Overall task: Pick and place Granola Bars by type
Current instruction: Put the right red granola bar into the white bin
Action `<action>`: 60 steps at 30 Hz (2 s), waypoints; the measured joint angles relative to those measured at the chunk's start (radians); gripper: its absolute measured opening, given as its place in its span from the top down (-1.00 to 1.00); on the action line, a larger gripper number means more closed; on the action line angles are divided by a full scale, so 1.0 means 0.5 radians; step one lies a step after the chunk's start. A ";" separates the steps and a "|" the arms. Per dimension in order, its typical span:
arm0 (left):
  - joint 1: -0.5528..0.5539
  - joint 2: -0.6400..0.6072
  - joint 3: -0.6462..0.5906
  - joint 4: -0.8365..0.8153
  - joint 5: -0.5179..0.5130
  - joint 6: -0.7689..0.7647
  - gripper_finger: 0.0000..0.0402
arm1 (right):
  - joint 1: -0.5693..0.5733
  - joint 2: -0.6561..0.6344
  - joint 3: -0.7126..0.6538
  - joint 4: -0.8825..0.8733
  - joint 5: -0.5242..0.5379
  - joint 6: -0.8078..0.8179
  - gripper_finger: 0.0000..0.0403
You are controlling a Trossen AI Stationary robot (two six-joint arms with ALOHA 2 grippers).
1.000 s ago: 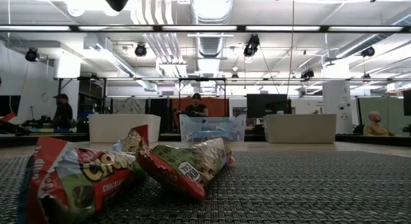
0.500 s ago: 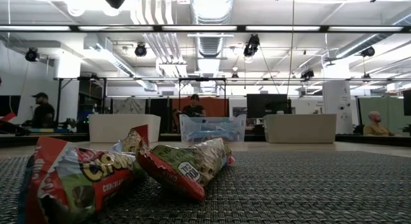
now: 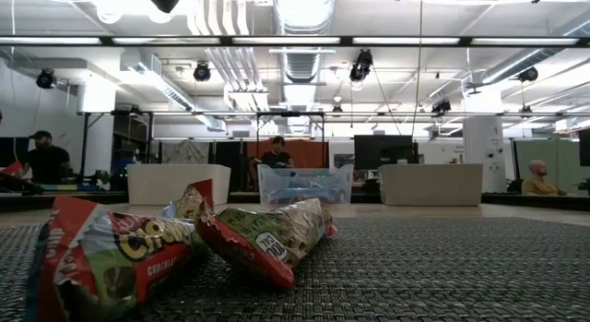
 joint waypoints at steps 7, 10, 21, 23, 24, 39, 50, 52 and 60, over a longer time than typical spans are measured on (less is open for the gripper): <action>0.000 0.001 0.000 -0.069 0.000 0.038 1.00 | 0.029 0.042 0.002 -0.065 0.004 -0.205 -0.05; -0.002 0.001 0.000 -0.075 0.000 0.036 1.00 | 0.037 0.060 -0.017 -0.084 0.005 -0.304 -0.05; -0.002 0.001 0.000 -0.073 0.000 0.033 1.00 | 0.040 0.216 -0.022 -0.240 0.039 -0.693 -0.05; -0.001 0.001 0.000 -0.073 0.000 0.033 1.00 | 0.040 0.241 -0.022 -0.246 0.079 -0.770 -0.05; -0.001 0.001 0.000 -0.073 0.000 0.032 1.00 | 0.040 0.253 -0.022 -0.246 0.092 -0.801 -0.05; 0.001 0.001 0.000 -0.081 0.000 0.031 1.00 | 0.067 0.472 -0.022 -0.269 0.388 -1.380 -0.06; 0.000 0.002 -0.027 -0.092 0.000 0.023 1.00 | 0.076 0.559 -0.018 -0.257 0.253 -1.436 -0.05; 0.000 0.002 -0.033 -0.092 0.000 0.023 1.00 | 0.076 0.561 -0.018 -0.258 0.191 -1.435 -0.05; -0.002 0.002 -0.104 -0.104 0.000 -0.026 1.00 | 0.074 0.561 -0.020 -0.221 0.108 -1.425 -0.05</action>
